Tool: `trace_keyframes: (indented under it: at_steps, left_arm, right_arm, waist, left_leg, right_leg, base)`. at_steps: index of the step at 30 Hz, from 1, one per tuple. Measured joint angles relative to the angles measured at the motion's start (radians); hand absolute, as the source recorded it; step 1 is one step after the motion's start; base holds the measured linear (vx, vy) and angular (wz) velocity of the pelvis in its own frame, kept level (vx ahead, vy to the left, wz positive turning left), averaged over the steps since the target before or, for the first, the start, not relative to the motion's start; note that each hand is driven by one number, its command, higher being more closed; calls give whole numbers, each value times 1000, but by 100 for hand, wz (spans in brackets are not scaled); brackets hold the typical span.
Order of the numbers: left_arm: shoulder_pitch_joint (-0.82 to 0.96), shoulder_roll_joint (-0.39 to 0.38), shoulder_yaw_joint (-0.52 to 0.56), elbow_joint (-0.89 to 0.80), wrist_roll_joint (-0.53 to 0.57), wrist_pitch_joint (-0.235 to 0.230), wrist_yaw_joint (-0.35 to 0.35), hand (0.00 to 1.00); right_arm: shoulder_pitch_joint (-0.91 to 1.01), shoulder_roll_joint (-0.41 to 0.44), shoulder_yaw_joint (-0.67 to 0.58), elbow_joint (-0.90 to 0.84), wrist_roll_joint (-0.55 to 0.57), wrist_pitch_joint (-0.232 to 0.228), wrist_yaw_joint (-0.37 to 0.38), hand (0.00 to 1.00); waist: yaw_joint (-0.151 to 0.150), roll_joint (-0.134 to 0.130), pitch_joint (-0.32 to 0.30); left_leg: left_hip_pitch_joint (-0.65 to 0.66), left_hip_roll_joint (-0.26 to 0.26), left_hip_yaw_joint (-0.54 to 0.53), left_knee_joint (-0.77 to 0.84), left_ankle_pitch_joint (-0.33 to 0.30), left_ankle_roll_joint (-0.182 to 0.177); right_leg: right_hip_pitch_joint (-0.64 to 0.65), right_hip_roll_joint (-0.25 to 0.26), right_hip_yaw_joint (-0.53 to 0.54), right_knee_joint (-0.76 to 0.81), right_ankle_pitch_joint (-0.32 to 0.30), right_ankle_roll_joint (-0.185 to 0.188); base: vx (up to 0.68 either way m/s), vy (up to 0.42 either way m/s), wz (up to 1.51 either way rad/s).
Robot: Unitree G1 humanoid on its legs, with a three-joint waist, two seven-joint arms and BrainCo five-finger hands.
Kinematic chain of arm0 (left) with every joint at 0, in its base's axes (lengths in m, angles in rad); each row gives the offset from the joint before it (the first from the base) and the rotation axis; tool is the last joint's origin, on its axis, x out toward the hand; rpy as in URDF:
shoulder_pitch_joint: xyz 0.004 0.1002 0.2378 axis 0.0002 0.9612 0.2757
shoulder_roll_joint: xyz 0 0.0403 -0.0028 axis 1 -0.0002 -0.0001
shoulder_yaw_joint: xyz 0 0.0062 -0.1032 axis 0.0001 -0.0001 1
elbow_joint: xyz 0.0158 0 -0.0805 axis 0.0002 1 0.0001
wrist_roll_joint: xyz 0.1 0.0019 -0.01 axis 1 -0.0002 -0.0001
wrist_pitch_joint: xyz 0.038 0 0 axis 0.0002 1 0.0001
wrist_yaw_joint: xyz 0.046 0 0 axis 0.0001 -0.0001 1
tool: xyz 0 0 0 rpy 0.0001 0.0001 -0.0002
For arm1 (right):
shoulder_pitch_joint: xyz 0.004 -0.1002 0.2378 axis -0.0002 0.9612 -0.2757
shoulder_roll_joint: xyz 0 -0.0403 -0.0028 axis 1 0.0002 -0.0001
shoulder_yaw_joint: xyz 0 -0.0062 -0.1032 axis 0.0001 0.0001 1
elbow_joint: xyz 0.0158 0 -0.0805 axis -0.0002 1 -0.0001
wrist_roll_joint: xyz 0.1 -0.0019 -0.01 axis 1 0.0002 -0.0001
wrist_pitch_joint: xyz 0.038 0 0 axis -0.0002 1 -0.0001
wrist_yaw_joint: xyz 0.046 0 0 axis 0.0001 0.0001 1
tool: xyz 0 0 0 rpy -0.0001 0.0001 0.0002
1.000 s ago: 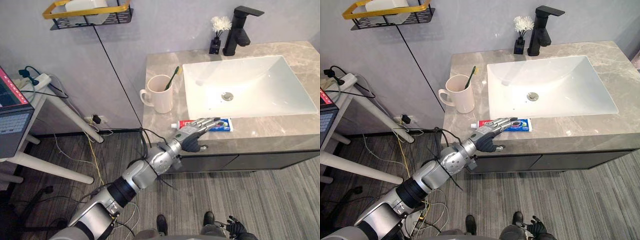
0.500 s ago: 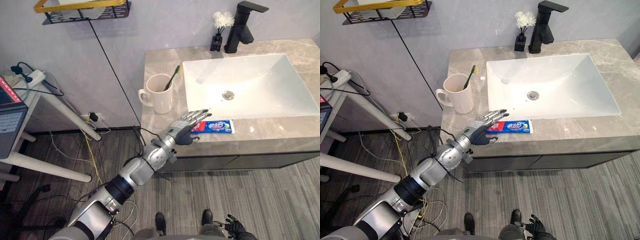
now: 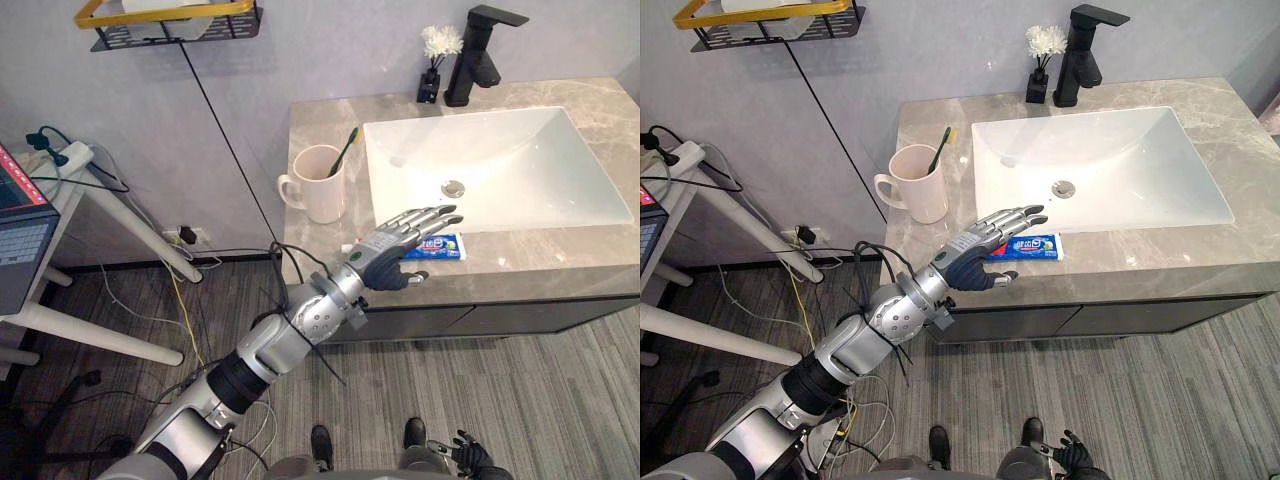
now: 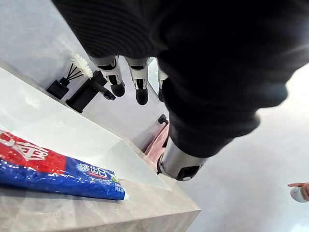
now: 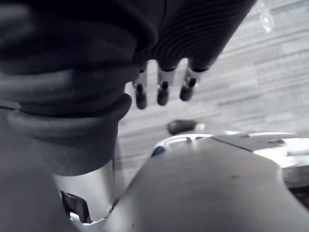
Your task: Organize washtable
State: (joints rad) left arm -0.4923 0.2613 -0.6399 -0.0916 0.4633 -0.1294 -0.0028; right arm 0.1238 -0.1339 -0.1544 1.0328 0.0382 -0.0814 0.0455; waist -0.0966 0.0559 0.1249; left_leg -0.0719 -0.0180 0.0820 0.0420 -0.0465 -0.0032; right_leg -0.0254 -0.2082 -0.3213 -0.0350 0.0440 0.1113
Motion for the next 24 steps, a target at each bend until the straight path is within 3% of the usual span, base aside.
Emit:
trace_keyframes:
  at_steps: [24]
  left_arm:
    - [1, 34, 47, 181, 131, 40, 36, 0]
  right_arm:
    - [20, -21, 55, -57, 0, -1, 3, 0]
  waist:
    - [-1, -1, 1]
  left_leg:
    - [-3, 4, 8, -8, 0, 0]
  right_leg:
    - [9, 16, -2, -60, 24, -21]
  base:
    - [-10, -6, -1]
